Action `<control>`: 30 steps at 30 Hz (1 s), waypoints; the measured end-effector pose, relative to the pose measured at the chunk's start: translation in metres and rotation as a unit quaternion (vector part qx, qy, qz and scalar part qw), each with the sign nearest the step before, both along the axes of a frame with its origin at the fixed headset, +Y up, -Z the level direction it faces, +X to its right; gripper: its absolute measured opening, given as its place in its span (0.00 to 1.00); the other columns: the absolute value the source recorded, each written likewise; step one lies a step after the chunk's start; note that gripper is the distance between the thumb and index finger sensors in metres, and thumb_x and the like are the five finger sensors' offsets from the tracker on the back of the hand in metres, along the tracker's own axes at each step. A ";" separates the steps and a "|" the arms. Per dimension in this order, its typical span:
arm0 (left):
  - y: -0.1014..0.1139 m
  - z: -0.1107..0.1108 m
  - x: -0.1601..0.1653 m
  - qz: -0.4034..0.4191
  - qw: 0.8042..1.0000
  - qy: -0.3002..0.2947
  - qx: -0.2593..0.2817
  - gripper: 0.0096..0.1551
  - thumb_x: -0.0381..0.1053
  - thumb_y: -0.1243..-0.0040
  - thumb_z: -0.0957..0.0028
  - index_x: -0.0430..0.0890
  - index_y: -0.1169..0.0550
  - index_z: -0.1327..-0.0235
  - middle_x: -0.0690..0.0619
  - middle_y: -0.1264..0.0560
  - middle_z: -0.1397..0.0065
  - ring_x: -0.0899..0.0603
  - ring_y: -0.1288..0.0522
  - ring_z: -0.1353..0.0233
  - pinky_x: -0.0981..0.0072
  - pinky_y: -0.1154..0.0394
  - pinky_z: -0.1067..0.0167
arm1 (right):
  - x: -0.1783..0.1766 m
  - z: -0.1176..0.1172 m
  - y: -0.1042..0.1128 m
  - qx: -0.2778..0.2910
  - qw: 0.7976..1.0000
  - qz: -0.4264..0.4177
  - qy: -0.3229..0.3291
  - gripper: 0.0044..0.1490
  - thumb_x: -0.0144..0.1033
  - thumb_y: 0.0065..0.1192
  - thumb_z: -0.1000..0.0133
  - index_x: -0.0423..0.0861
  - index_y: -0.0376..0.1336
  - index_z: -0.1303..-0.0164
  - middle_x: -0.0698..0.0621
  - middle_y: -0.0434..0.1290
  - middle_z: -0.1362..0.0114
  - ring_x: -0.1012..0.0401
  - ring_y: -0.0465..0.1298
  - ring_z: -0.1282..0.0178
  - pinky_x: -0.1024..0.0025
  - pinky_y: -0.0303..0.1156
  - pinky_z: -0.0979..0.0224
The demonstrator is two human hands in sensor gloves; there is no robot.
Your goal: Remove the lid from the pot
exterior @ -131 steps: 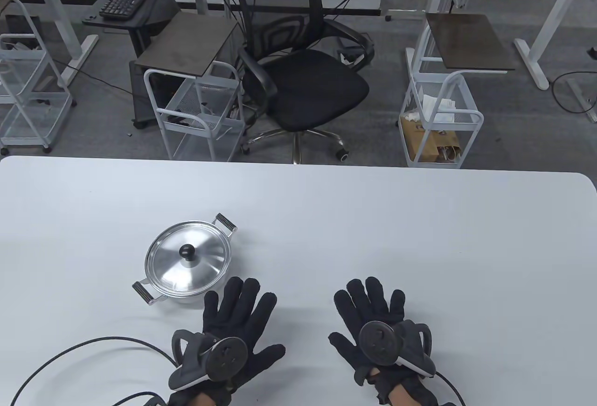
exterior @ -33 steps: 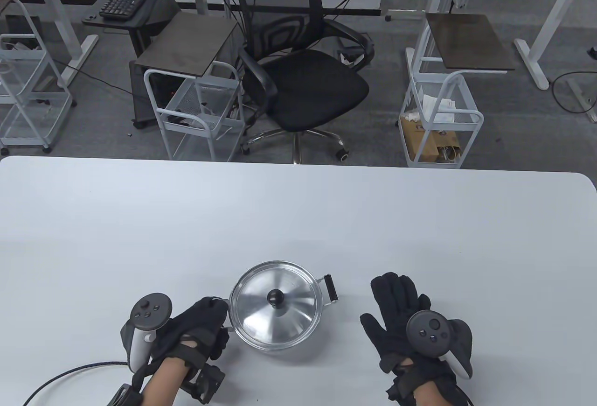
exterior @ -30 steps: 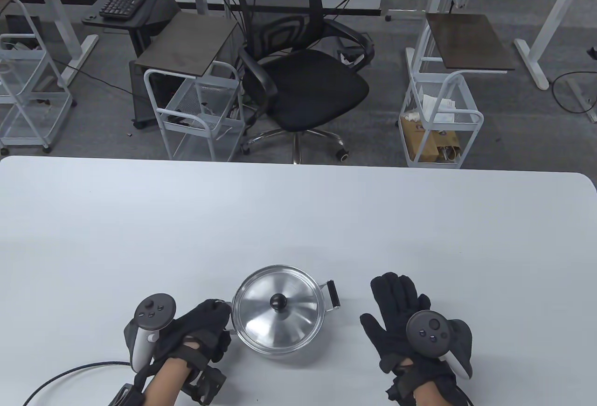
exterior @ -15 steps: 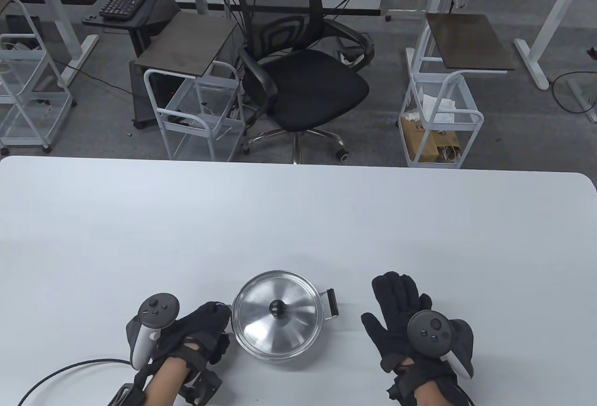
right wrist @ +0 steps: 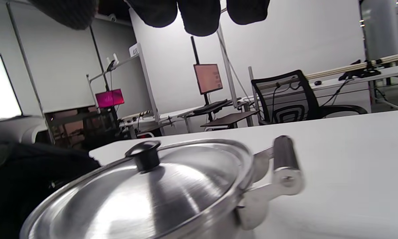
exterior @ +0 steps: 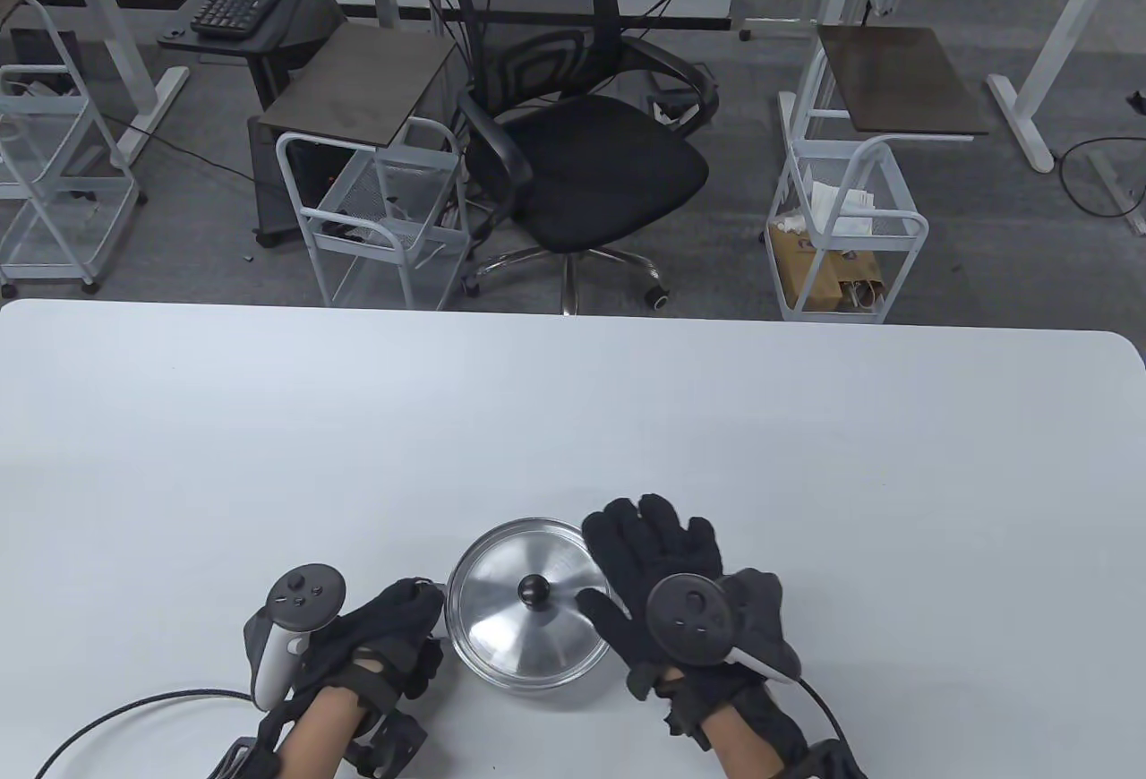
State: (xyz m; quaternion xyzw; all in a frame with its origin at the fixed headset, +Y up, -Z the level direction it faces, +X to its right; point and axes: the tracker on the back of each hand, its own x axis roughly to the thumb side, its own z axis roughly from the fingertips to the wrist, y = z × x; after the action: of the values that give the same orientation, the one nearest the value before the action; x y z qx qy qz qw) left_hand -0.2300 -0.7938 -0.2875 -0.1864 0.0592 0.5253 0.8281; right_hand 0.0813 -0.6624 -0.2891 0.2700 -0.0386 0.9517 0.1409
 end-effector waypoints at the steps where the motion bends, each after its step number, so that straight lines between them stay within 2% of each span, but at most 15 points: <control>1: 0.000 0.000 0.000 0.000 1.000 0.000 0.000 0.28 0.58 0.41 0.39 0.42 0.27 0.35 0.65 0.19 0.52 0.49 0.15 0.70 0.61 0.20 0.75 | -0.010 -0.001 -0.002 -0.001 1.000 0.014 0.005 0.42 0.60 0.50 0.40 0.53 0.49 0.18 0.46 0.54 0.13 0.37 0.52 0.14 0.26 0.46 0.22; 6: 0.000 0.000 0.000 0.002 1.000 -0.002 -0.001 0.28 0.58 0.42 0.39 0.42 0.27 0.35 0.66 0.19 0.52 0.49 0.15 0.70 0.61 0.20 0.75 | -0.047 -0.004 -0.020 -0.004 0.994 0.106 0.011 0.37 0.57 0.51 0.40 0.51 0.56 0.22 0.46 0.62 0.18 0.40 0.62 0.19 0.30 0.53 0.22; 11: 0.000 0.000 0.000 0.002 1.000 -0.003 -0.002 0.28 0.58 0.42 0.39 0.42 0.27 0.35 0.65 0.19 0.52 0.49 0.15 0.69 0.61 0.20 0.75 | -0.064 -0.002 -0.035 0.039 0.985 0.169 0.002 0.31 0.51 0.57 0.41 0.52 0.64 0.29 0.50 0.71 0.25 0.45 0.70 0.26 0.37 0.59 0.24; 14: 0.000 0.001 0.000 0.002 1.000 -0.002 -0.002 0.28 0.59 0.42 0.39 0.42 0.27 0.34 0.66 0.19 0.52 0.49 0.15 0.69 0.61 0.20 0.75 | -0.069 -0.001 -0.040 0.062 0.977 0.206 -0.004 0.26 0.46 0.61 0.44 0.52 0.68 0.36 0.54 0.77 0.33 0.50 0.74 0.33 0.43 0.64 0.26; 17: 0.000 0.001 0.000 0.002 1.000 -0.002 -0.002 0.28 0.59 0.42 0.39 0.42 0.27 0.34 0.66 0.19 0.52 0.49 0.15 0.69 0.61 0.20 0.75 | -0.072 -0.001 -0.043 0.068 0.975 0.211 -0.006 0.26 0.41 0.66 0.47 0.52 0.69 0.37 0.56 0.80 0.40 0.53 0.77 0.39 0.48 0.67 0.29; 25: 0.000 0.001 0.001 0.003 1.000 -0.002 -0.005 0.28 0.59 0.42 0.38 0.42 0.28 0.34 0.66 0.19 0.52 0.49 0.15 0.69 0.61 0.20 0.75 | -0.079 -0.007 -0.048 0.052 0.973 0.224 -0.002 0.34 0.26 0.78 0.59 0.51 0.70 0.41 0.58 0.82 0.48 0.59 0.79 0.46 0.57 0.72 0.34; 30: -0.001 0.001 0.001 0.006 1.000 -0.003 -0.006 0.28 0.59 0.42 0.38 0.42 0.27 0.34 0.66 0.19 0.52 0.49 0.15 0.69 0.61 0.20 0.75 | -0.078 -0.009 -0.051 0.045 0.976 0.214 0.000 0.33 0.24 0.77 0.60 0.49 0.70 0.42 0.57 0.82 0.50 0.62 0.80 0.50 0.62 0.74 0.36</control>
State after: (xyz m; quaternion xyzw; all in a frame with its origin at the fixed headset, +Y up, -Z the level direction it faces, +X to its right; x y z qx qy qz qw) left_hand -0.2291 -0.7943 -0.2862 -0.1937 0.0587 0.5297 0.8237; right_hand 0.0029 -0.7132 -0.2984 0.2784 -0.0230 0.9570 -0.0782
